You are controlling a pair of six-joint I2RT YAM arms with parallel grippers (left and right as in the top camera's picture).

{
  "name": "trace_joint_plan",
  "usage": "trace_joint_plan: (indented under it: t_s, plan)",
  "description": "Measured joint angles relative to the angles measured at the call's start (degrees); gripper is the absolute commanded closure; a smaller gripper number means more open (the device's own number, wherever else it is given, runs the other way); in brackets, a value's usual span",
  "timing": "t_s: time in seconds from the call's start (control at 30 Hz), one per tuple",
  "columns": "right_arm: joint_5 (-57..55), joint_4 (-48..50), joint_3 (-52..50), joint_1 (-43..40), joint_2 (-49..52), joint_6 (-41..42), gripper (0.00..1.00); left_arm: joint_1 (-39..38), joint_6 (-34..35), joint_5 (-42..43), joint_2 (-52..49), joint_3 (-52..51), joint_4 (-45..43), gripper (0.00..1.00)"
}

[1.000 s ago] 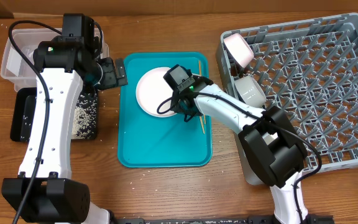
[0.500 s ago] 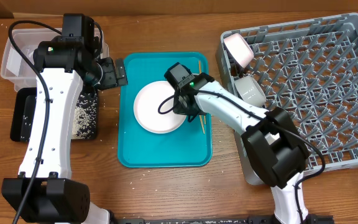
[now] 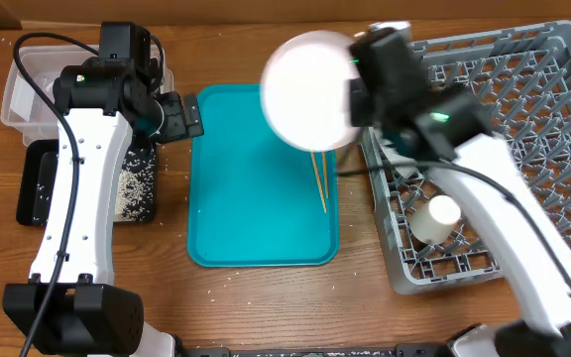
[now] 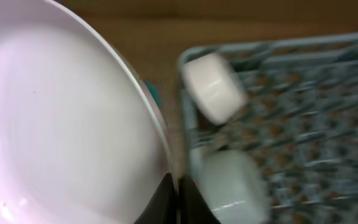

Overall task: Sort waste into correct bins and load items into the dishwasher
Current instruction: 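Lift the white plate and stand it upright in the rack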

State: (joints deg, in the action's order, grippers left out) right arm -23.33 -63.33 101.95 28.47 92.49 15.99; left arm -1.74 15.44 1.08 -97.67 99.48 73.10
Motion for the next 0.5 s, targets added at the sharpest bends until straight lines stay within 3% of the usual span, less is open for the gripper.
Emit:
trace_joint_plan:
  t_s: [0.23, 0.5]
  plan:
    - [-18.4, 0.1, -0.1, -6.1, -1.5, -12.5, 0.96, 0.0, 0.0, 0.0, 0.0, 0.0, 0.0, 0.00]
    - [-24.0, 2.0, -0.4, -14.3, 2.9, -20.4, 0.96, 0.0, 0.0, 0.0, 0.0, 0.0, 0.0, 0.00]
